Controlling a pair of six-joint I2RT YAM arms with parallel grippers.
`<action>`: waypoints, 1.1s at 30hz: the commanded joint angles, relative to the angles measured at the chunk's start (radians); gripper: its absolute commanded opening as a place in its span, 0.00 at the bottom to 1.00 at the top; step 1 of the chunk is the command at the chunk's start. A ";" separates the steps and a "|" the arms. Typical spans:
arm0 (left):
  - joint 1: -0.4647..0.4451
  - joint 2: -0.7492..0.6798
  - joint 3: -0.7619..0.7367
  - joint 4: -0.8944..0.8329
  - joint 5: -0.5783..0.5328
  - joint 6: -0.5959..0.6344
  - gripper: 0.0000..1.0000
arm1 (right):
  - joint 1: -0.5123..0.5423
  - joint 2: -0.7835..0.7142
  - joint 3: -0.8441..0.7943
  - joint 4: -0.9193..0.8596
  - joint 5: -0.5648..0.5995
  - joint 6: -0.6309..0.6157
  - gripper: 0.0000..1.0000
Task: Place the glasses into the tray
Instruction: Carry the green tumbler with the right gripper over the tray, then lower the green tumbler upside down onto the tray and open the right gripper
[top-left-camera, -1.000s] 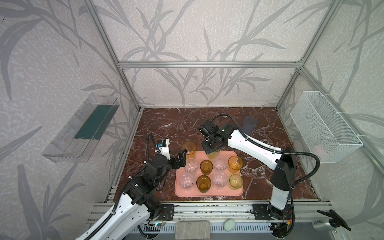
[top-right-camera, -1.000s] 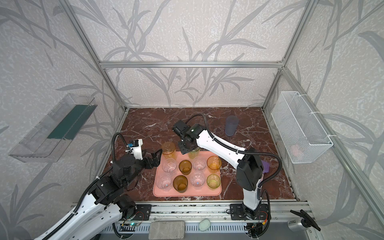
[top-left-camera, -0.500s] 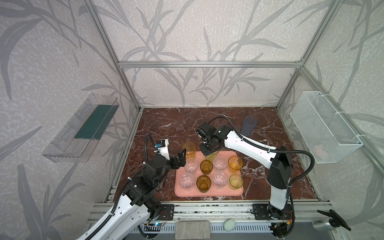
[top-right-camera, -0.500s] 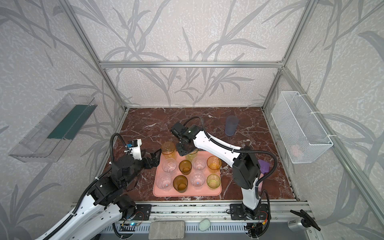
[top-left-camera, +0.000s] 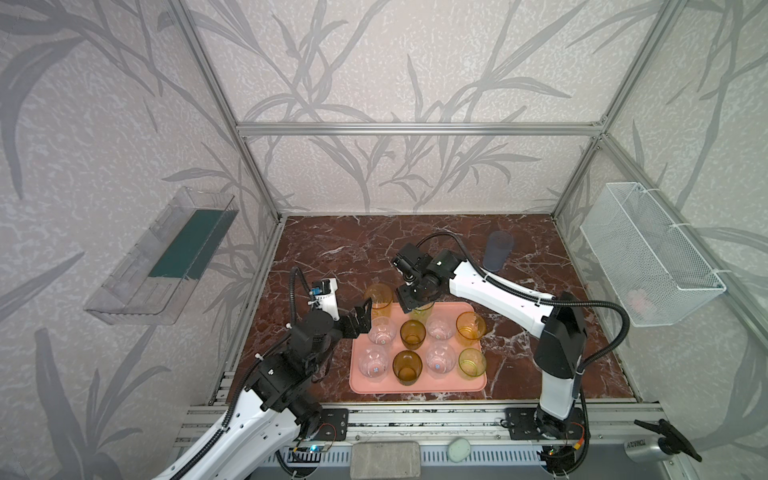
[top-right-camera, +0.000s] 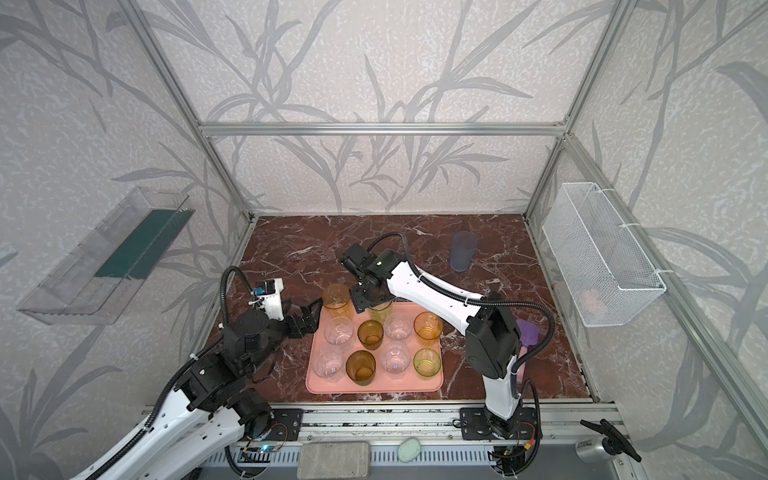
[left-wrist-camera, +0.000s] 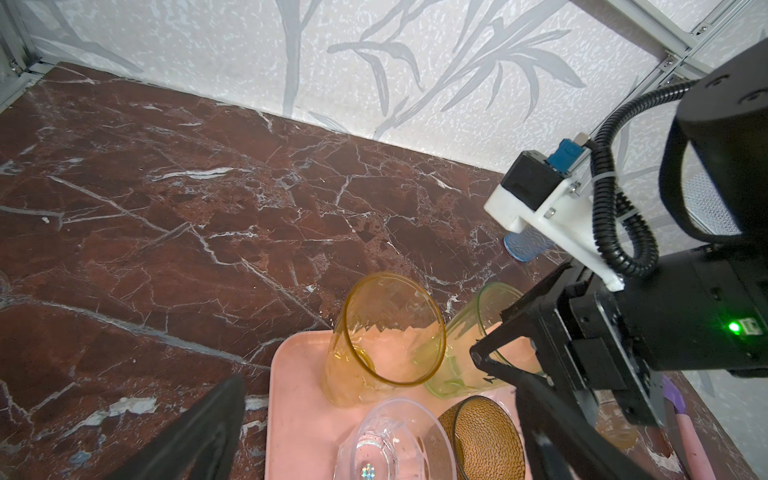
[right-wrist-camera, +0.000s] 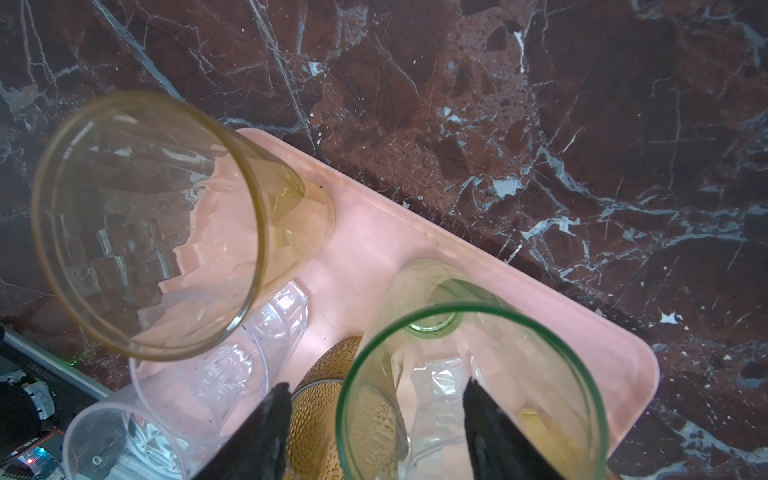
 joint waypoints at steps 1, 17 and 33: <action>0.001 -0.005 -0.007 -0.005 -0.026 -0.010 0.99 | 0.007 -0.068 0.035 -0.016 0.023 0.006 0.73; 0.001 0.060 0.049 -0.002 -0.062 -0.007 0.99 | -0.009 -0.261 -0.043 0.021 0.155 -0.009 0.99; 0.001 0.091 0.122 -0.039 -0.089 -0.024 0.99 | -0.328 -0.558 -0.349 0.129 0.048 -0.059 0.99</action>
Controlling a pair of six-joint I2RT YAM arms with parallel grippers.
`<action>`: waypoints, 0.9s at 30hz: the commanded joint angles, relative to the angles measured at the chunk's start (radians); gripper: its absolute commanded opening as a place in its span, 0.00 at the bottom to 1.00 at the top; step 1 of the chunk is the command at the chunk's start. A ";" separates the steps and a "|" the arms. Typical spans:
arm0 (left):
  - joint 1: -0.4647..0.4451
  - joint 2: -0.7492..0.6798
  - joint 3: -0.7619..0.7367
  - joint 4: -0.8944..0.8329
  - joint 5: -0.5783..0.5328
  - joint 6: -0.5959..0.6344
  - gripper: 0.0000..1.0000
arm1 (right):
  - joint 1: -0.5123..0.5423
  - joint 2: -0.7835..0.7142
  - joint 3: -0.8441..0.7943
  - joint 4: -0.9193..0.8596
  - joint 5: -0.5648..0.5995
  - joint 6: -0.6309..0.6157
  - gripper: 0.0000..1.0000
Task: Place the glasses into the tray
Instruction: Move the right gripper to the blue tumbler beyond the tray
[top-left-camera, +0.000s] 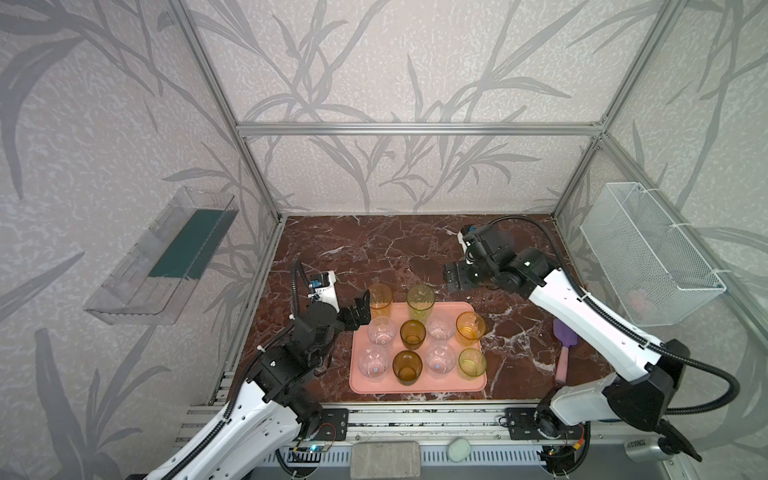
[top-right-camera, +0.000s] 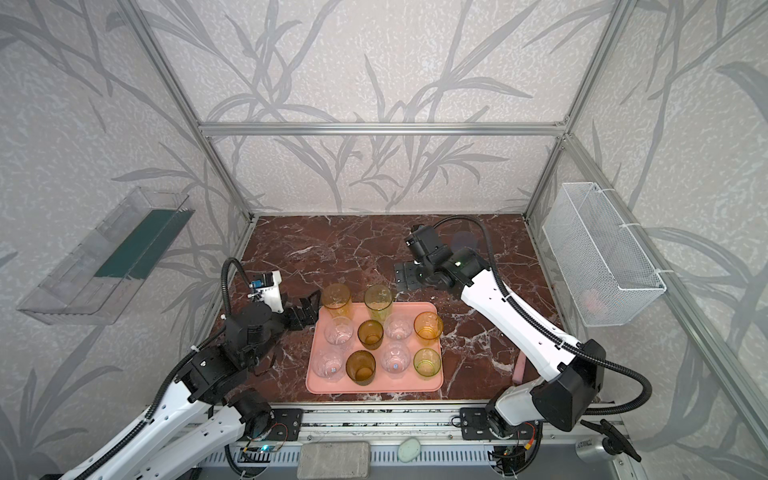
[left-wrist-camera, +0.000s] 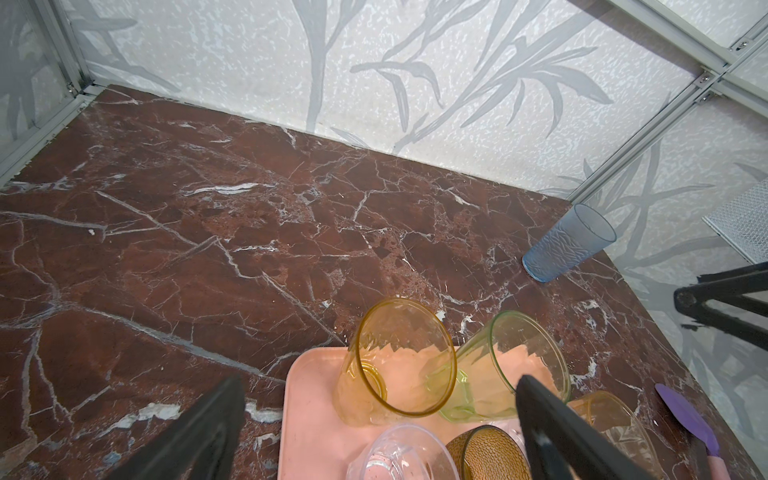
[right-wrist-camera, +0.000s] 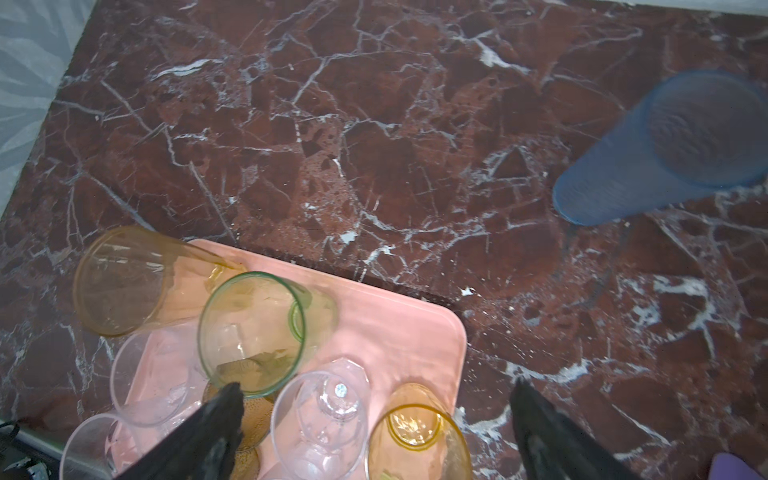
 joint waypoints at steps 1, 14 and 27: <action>0.001 0.014 0.044 -0.020 -0.018 -0.015 0.99 | -0.087 -0.074 -0.056 0.047 -0.063 -0.029 0.99; 0.001 0.098 0.094 -0.014 0.039 -0.026 0.99 | -0.370 -0.080 -0.112 0.081 -0.115 -0.095 0.99; 0.001 0.110 0.109 -0.016 0.068 -0.035 0.99 | -0.428 0.080 -0.034 0.127 -0.149 -0.102 1.00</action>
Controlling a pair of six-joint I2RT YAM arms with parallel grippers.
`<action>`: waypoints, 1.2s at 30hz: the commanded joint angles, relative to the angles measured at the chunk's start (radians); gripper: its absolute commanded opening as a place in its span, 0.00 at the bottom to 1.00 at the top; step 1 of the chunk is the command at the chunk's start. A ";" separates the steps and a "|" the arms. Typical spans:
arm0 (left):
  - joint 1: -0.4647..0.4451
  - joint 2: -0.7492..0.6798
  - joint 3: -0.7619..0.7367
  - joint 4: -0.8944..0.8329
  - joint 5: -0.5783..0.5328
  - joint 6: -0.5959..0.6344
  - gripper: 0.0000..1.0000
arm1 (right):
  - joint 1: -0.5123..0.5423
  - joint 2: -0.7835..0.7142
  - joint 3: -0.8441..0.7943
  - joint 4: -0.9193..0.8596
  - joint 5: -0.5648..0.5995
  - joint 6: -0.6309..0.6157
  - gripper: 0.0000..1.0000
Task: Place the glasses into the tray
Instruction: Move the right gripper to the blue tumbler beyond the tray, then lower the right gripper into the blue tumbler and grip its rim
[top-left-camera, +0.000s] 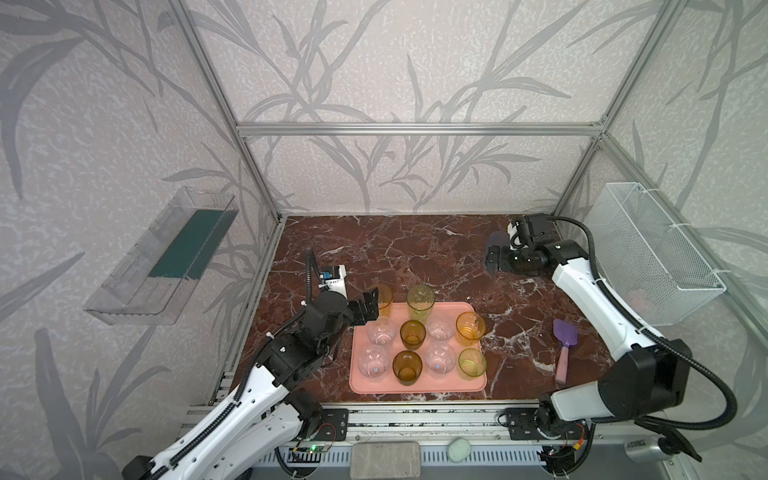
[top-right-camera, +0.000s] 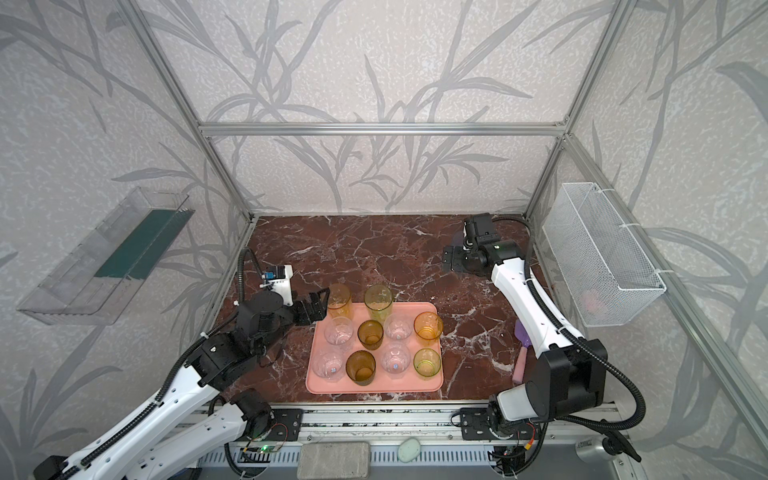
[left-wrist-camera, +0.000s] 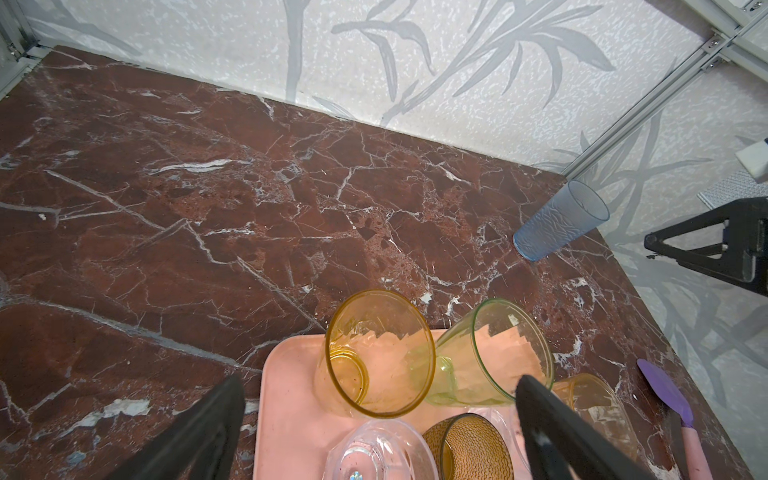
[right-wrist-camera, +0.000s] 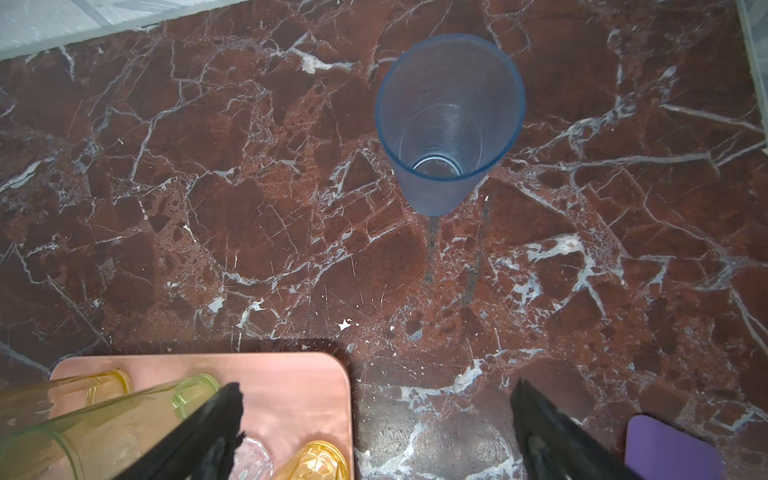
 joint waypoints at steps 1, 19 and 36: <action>0.001 0.001 0.044 -0.002 0.002 -0.008 0.99 | -0.012 0.021 0.050 0.031 -0.010 -0.015 1.00; 0.001 0.034 0.043 0.010 0.010 -0.004 0.99 | -0.032 0.201 0.183 0.058 -0.031 -0.043 0.78; 0.001 0.074 0.048 0.013 -0.008 0.015 0.99 | -0.034 0.437 0.388 0.018 0.016 -0.093 0.48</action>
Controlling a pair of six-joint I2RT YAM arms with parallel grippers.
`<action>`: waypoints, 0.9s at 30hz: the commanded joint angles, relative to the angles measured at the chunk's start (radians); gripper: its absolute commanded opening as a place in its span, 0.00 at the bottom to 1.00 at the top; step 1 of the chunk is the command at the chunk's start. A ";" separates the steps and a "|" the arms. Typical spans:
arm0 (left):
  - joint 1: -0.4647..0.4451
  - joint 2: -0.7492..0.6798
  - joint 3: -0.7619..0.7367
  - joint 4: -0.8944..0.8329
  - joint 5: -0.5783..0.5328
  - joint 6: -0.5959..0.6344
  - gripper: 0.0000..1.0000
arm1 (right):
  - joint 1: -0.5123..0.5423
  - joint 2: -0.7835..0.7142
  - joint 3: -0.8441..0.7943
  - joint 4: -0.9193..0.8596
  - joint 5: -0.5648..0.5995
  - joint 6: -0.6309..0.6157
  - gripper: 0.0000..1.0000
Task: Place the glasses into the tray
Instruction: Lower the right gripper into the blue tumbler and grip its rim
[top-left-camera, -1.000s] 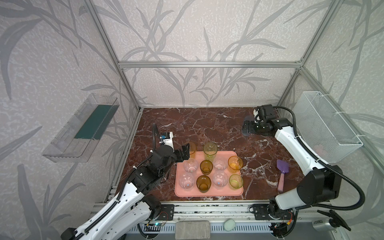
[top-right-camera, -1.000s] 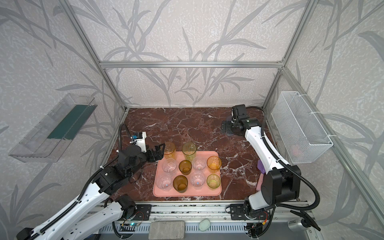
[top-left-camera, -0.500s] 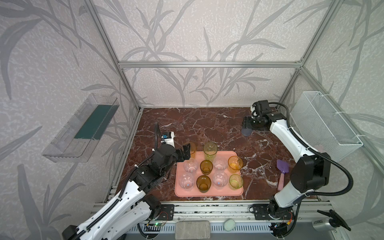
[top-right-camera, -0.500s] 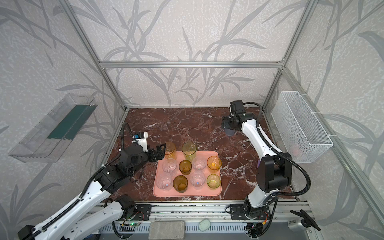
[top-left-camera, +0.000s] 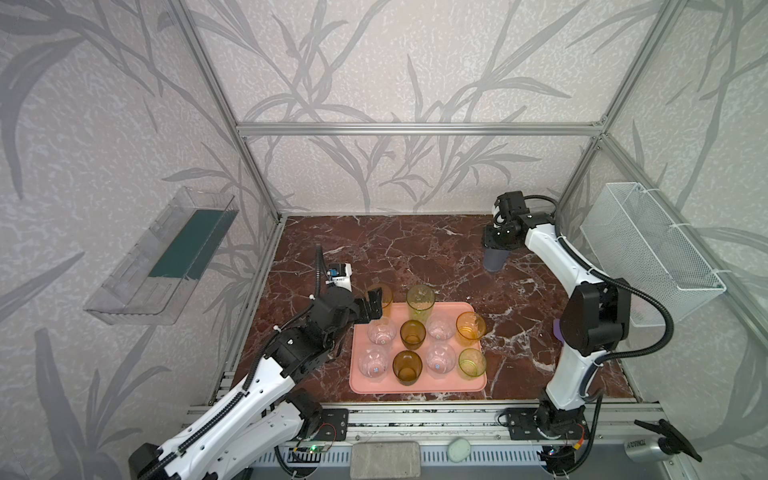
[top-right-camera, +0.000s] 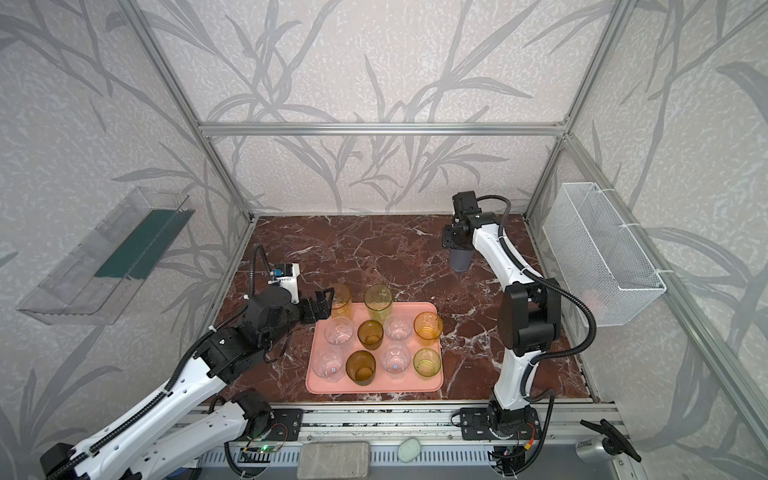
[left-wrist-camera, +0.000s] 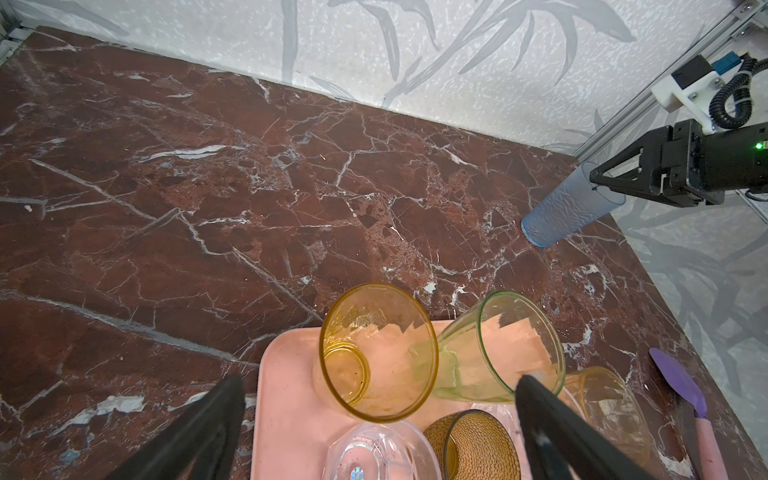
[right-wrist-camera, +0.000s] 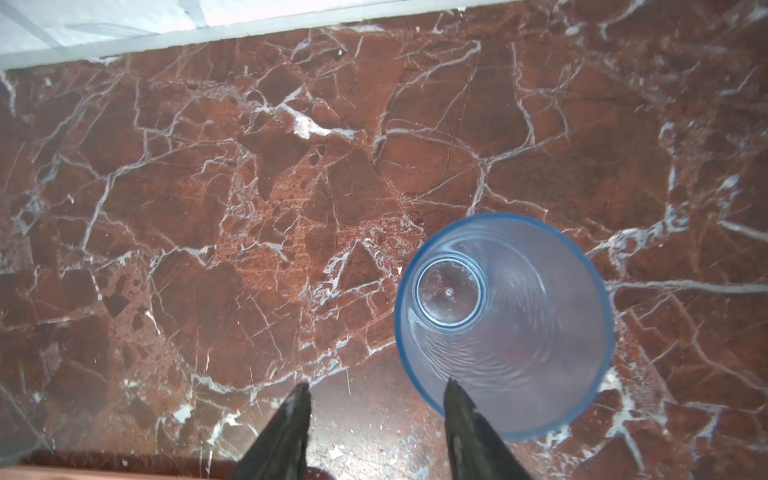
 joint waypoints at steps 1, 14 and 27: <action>0.001 0.006 0.033 0.014 -0.023 0.013 0.99 | -0.003 0.022 0.044 -0.021 0.020 -0.013 0.47; 0.001 0.022 0.037 0.013 -0.030 0.024 0.99 | -0.003 0.118 0.129 -0.045 0.032 -0.019 0.39; 0.001 0.020 0.025 0.014 -0.046 0.037 0.99 | -0.003 0.151 0.162 -0.075 0.026 -0.016 0.00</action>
